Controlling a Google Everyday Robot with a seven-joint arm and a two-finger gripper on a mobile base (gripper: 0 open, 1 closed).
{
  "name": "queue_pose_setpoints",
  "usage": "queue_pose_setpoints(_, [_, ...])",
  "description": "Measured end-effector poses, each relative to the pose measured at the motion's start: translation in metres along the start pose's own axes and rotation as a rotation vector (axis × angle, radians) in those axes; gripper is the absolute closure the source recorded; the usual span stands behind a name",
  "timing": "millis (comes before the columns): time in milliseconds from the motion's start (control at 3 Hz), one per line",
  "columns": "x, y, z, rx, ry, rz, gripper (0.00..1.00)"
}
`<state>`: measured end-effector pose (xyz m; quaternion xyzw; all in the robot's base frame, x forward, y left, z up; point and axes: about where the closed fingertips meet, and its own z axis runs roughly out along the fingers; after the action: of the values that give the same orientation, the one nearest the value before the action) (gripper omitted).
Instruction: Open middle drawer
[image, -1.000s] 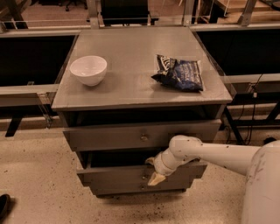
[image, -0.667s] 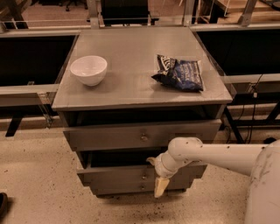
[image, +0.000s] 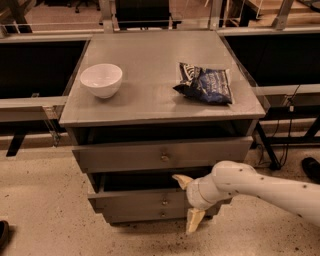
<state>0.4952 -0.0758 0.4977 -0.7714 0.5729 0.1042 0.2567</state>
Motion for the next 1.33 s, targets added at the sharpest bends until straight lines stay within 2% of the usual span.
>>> queue_pose_setpoints(333, [-0.007,0.02,-0.047,0.048,-0.101,-0.006,0.0])
queue_pose_setpoints(667, [-0.006,0.045,-0.106,0.141,-0.087,-0.008,0.0])
queue_pose_setpoints(1000, [0.016,0.063,-0.132,0.187,-0.048,0.05,0.0])
queue_pose_setpoints(1333, [0.006,0.059,-0.125,0.175,-0.069,-0.005,0.0])
